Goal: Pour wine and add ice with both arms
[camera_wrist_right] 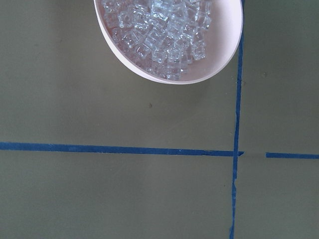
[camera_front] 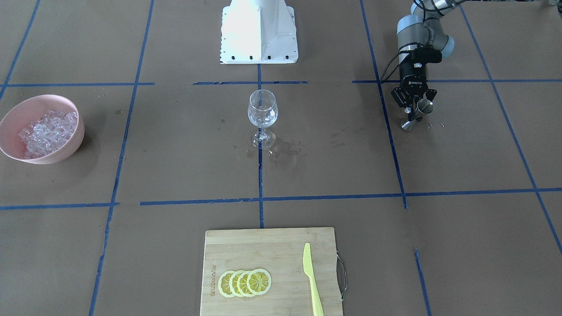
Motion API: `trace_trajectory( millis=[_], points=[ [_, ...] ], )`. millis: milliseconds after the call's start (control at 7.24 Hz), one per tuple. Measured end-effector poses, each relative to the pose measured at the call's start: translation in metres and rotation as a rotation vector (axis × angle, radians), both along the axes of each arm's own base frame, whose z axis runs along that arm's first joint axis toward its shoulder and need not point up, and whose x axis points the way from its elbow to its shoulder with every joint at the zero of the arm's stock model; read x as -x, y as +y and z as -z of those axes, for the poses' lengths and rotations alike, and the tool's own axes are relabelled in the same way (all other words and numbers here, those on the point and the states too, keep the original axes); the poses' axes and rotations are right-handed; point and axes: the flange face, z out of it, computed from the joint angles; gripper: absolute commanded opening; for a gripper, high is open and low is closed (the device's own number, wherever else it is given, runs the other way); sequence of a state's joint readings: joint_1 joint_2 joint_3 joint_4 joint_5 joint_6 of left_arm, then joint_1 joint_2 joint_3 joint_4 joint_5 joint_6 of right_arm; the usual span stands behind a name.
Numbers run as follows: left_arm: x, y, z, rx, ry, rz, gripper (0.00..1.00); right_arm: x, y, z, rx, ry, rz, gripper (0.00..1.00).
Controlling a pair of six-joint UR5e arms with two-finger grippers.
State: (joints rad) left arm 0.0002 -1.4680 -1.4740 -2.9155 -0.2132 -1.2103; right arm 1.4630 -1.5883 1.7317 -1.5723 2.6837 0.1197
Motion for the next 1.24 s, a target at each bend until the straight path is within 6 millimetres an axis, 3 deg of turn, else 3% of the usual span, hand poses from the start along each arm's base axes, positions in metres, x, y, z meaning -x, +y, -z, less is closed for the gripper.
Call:
trace_trajectory(
  millis=[414,690,967,1243],
  points=[
    [-0.0003,0.0007,-0.0023,-0.001,-0.006,-0.002,0.49,0.0006,0.0002,-0.0006,0.002,-0.002,0.001,1.0],
    [-0.0006,0.0011,-0.0025,-0.001,-0.013,-0.004,0.57,0.0005,0.0002,-0.0017,0.004,-0.002,0.001,1.0],
    [-0.0001,0.0012,-0.0015,-0.004,-0.034,-0.012,0.99,0.0004,-0.0001,-0.0023,0.005,-0.002,0.001,1.0],
    [0.0082,0.0021,-0.0063,-0.008,-0.105,-0.08,0.99,0.0,0.0,-0.0026,0.006,-0.002,0.0,1.0]
  ],
)
